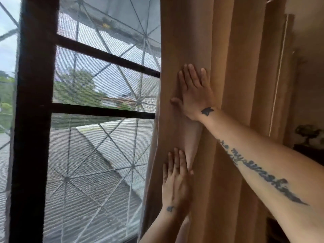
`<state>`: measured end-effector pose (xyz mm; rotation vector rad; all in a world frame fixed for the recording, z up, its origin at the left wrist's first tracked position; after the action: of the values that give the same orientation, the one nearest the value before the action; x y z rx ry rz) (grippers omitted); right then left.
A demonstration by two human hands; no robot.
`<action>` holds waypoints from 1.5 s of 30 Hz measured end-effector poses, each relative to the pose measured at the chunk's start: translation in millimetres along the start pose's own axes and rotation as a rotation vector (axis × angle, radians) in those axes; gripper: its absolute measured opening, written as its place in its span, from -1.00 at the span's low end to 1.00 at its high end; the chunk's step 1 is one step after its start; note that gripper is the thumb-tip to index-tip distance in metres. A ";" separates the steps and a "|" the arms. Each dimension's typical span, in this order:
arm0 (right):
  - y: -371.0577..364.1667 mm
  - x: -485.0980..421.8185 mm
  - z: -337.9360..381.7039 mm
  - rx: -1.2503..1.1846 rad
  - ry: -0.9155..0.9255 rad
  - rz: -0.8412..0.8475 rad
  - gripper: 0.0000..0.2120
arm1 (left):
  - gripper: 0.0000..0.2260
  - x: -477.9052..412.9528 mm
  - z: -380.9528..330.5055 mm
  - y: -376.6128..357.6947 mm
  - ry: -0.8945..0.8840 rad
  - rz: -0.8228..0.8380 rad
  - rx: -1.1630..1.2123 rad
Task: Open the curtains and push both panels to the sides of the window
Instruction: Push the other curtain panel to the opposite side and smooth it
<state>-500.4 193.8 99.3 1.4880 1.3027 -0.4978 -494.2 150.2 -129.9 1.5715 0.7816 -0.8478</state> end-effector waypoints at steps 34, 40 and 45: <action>-172.9 39.4 -272.4 0.260 -0.278 0.136 -0.28 | -0.36 -122.3 -198.1 -226.1 -0.243 0.157 0.402; -204.2 58.8 -323.5 0.306 -0.295 0.175 -0.27 | -0.47 -132.9 -242.4 -258.6 -0.243 0.163 0.362; -225.9 72.7 -368.0 0.254 -0.286 0.197 -0.27 | -0.52 -149.4 -276.1 -288.3 -0.257 0.192 0.289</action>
<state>-793.7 518.2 77.6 1.6630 0.8838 -0.7373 -786.5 460.3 -119.2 1.7141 0.3281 -1.0288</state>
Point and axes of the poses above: each hand's wrist, its own x-axis away from the middle knuckle, its own y-axis out of the back of the hand, z = x × y, the point moved 2 cm from there along -x, towards the middle knuckle, and after that the axes turned 15 degrees about -x, right-handed, at the moved point
